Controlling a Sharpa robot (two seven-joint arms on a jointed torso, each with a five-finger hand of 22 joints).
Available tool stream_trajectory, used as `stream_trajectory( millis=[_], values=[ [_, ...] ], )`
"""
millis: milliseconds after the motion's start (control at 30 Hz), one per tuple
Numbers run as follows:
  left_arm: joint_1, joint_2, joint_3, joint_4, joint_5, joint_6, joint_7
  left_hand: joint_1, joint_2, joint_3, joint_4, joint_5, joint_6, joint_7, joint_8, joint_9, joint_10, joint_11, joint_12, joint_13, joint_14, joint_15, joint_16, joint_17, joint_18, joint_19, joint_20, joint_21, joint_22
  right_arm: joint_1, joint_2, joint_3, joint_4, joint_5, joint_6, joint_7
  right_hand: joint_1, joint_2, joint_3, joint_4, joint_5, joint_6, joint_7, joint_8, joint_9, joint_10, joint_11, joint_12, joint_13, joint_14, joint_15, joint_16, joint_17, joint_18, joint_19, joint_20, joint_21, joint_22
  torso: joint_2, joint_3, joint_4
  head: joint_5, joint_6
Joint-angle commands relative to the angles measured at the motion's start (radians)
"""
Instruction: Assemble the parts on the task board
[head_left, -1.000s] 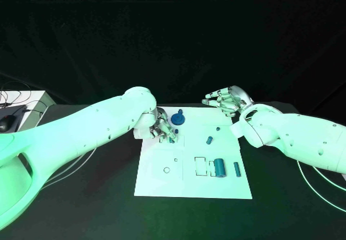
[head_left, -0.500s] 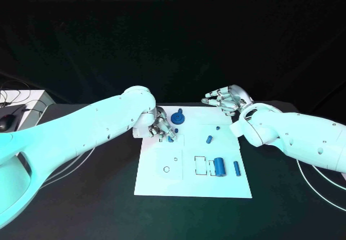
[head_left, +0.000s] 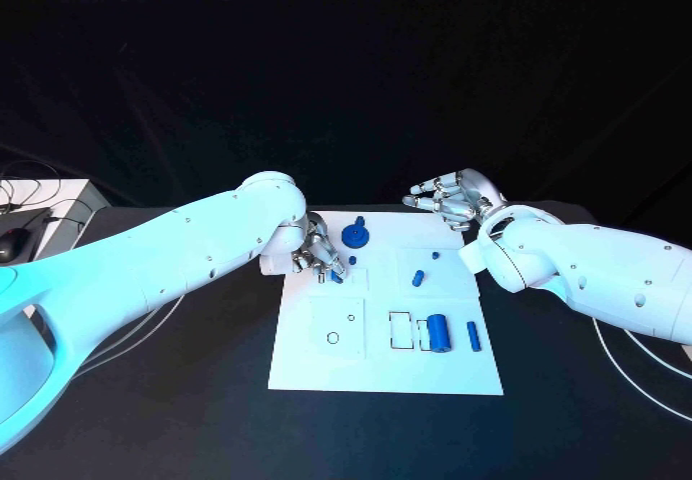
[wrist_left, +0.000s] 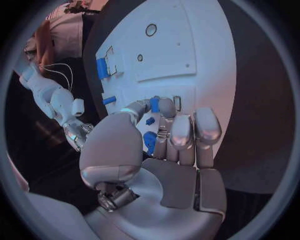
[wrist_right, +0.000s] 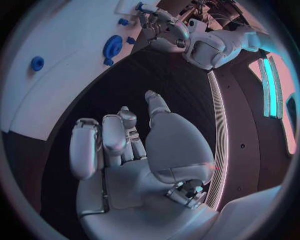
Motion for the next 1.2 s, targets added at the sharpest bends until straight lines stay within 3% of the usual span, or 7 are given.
stream_trajectory(
  millis=[33,700,1200],
  values=[
    [-0.002,-0.004,-0.002,-0.002,-0.023,0.002,-0.008,0.006,0.015,0.168,-0.171,0.003,0.01,-0.004,0.002,0.039,0.003,-0.002,-0.001,0.001,0.004,0.001,0.006,-0.001,-0.002,0.008,-0.001,0.004,0.005,0.0,0.001,0.0,0.0,-0.007,0.013,0.007,0.002,0.007,-0.005,0.0,0.001,0.002,0.007,0.002,0.002,-0.004,-0.005,0.003,0.0,0.002,-0.006,-0.001,-0.001,-0.002,0.079,-0.005,-0.005,0.204,-0.001,-0.0002,0.001,0.0,-0.001],
    [-0.002,0.007,-0.002,0.006,-0.012,0.012,0.002,0.006,0.016,0.167,-0.173,0.003,0.01,-0.004,0.0,0.04,0.003,-0.001,-0.001,0.001,0.004,0.001,0.006,-0.002,-0.002,0.008,0.0,0.004,0.007,0.0,0.004,0.0,-0.002,-0.007,0.015,0.007,0.002,0.007,-0.005,0.0,0.001,0.002,0.007,0.002,0.002,-0.004,-0.005,0.003,0.0,0.002,-0.006,-0.001,-0.001,-0.002,0.079,-0.005,-0.005,0.204,-0.001,0.0024,-0.0004,0.004,-0.001],
    [-0.002,0.011,-0.003,0.005,-0.015,0.019,0.005,0.009,0.014,0.168,-0.178,0.004,0.012,-0.004,-0.001,0.041,0.004,-0.001,-0.001,0.002,0.004,0.002,0.009,-0.001,-0.002,0.007,0.002,0.004,0.008,0.0,0.004,0.0,-0.003,-0.007,0.018,0.006,0.002,0.007,-0.005,0.0,0.001,0.002,0.007,0.002,0.002,-0.004,-0.005,0.003,0.0,0.002,-0.006,-0.001,-0.001,-0.002,0.079,-0.005,-0.005,0.204,0.001,0.0015,-0.0007,0.004,0.001]
  ],
)
